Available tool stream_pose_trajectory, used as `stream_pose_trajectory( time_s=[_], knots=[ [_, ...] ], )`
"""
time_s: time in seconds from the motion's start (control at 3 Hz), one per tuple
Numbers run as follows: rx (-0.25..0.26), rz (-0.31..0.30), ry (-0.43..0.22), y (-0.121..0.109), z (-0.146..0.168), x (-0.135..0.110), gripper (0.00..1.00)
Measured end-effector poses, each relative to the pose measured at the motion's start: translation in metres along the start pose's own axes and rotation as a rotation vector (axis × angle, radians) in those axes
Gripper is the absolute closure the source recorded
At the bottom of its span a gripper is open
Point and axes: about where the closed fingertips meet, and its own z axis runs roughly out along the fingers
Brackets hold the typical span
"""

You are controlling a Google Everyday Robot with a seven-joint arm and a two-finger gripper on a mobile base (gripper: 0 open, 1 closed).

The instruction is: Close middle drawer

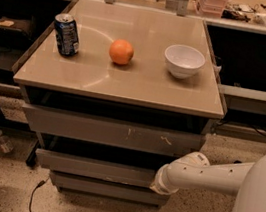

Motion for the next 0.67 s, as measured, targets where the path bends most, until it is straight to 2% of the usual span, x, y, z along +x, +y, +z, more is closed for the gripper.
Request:
stream_pose_trajectory(
  time_s=[0.67],
  knots=[
    [0.0, 0.0, 0.0, 0.0, 0.0, 0.0, 0.36]
  ],
)
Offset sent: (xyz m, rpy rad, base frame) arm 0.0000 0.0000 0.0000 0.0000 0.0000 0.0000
